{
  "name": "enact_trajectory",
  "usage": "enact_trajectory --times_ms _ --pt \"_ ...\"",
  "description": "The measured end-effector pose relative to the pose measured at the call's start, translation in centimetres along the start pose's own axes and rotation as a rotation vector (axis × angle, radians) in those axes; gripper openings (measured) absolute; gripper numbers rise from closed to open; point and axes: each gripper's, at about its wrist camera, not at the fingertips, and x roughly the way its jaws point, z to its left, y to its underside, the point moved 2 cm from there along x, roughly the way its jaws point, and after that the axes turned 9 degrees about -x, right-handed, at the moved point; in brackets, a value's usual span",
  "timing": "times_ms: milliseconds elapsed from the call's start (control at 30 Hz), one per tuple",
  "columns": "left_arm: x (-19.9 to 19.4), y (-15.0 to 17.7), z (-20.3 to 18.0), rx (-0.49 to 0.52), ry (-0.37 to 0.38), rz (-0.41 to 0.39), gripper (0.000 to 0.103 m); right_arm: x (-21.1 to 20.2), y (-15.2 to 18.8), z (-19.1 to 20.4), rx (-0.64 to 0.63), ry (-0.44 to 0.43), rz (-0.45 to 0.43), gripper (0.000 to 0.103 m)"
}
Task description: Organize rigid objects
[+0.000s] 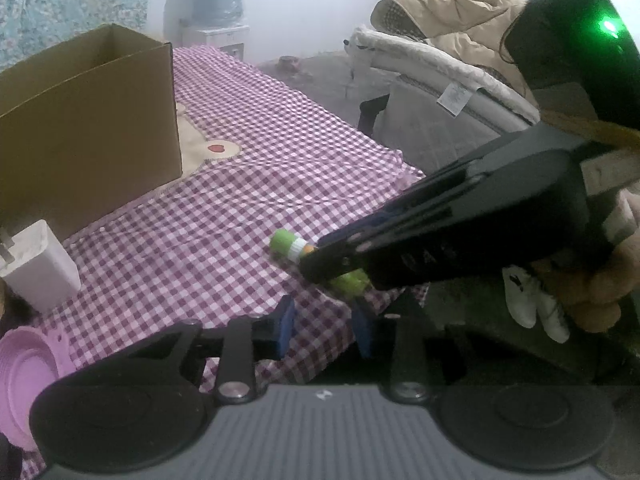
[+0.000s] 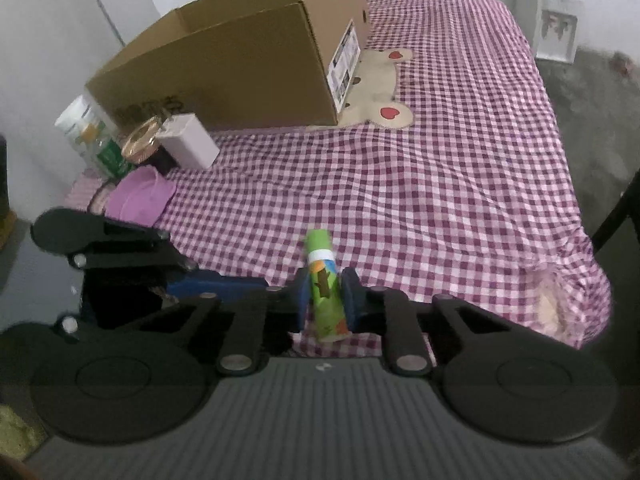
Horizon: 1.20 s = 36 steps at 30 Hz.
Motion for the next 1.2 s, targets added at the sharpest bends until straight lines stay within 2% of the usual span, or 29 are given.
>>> enact_trajectory --times_ms 400,500,533,633,767,967,1067,1200 --pt "0.7 -1.1 0.4 0.010 -0.010 -0.014 0.032 1.3 -0.2 -3.1 0.334 -0.203 -0.018 0.015" --pt "0.6 -1.1 0.5 0.003 -0.003 -0.013 0.026 1.5 0.1 -3.5 0.397 -0.243 -0.025 0.015" --pt "0.5 -1.1 0.6 -0.004 0.007 -0.009 0.021 1.5 0.1 -3.4 0.404 -0.248 -0.027 0.015" --pt "0.1 -1.1 0.7 -0.011 0.013 -0.014 0.018 1.6 0.1 -2.6 0.408 -0.273 -0.027 0.014" --pt "-1.3 -1.2 1.0 -0.009 0.002 -0.045 0.018 1.2 -0.8 -1.2 0.367 -0.257 -0.045 0.014" --pt "-5.0 -2.2 2.0 -0.012 -0.025 -0.105 0.018 -0.2 -3.0 0.9 0.320 -0.288 -0.092 0.014" --pt "-7.6 -3.2 2.8 -0.002 -0.067 -0.159 0.018 -1.2 -5.3 2.5 0.267 -0.309 -0.129 0.014" --pt "-10.7 -5.5 4.7 -0.016 -0.142 -0.229 0.019 -2.0 -10.0 4.9 0.176 -0.347 -0.184 0.014"
